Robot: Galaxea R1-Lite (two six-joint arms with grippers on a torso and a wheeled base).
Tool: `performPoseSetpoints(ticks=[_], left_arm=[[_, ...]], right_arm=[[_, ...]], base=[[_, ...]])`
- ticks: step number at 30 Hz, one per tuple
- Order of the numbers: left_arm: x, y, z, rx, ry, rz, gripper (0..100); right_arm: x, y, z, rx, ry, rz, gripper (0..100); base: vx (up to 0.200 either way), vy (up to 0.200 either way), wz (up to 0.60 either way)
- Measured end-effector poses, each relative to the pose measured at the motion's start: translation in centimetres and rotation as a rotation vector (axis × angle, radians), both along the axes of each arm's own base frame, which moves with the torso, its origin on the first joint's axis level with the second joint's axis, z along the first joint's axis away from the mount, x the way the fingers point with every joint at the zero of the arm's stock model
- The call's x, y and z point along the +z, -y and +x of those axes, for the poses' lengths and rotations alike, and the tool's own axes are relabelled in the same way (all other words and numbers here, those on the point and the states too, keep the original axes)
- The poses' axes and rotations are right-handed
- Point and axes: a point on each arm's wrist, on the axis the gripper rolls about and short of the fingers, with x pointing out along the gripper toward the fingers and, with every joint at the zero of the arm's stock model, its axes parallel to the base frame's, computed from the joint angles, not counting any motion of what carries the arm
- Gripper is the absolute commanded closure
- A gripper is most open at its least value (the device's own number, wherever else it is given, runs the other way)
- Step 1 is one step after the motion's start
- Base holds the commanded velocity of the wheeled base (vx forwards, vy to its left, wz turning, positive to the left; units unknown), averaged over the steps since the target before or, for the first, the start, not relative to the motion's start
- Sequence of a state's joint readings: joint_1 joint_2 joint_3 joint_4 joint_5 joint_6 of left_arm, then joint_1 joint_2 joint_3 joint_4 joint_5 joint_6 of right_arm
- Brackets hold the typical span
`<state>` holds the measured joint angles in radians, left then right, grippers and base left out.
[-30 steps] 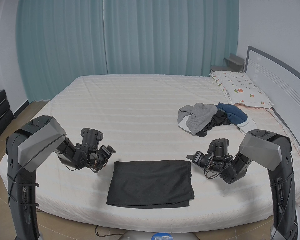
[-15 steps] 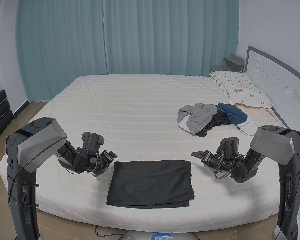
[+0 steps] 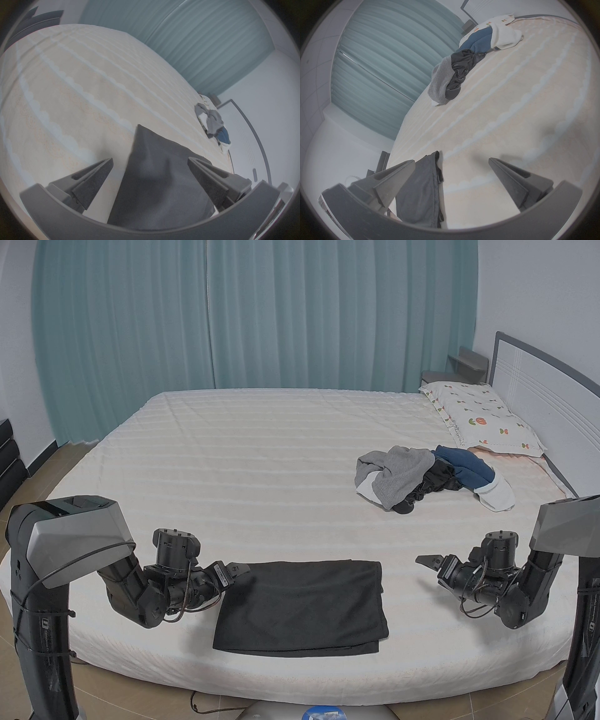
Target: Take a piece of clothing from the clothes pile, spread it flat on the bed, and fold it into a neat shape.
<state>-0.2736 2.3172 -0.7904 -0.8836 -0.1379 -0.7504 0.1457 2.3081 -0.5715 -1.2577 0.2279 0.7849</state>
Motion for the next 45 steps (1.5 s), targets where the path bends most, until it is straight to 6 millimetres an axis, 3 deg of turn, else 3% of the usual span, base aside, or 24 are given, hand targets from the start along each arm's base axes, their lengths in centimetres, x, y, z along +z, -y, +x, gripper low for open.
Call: performPoseSetpoints(ticks=[9,25,26,45], left_arm=[[-0.5,0.6,-1.8,-0.105,0.014,0.026,0],[-1.7,1.3,-2.1,-0.152,0.014,0.082,0],[-1.7,1.3,-2.1,-0.152,0.014,0.082,100],[-1.8,1.2,-2.2,-0.127,0.006,0.097,100]], right_arm=[[-0.3,2.6,-2.8,0.009,0.035,0.065,0],[-1.3,2.9,-4.0,0.0,-0.031,0.078,0],[-1.3,2.9,-4.1,0.0,-0.032,0.079,0],[-1.2,2.9,-4.3,-0.005,-0.017,0.094,0]], base=[[0.0,0.0,0.0],[0.0,0.0,0.0],[0.0,0.0,0.0],[0.0,0.0,0.0]])
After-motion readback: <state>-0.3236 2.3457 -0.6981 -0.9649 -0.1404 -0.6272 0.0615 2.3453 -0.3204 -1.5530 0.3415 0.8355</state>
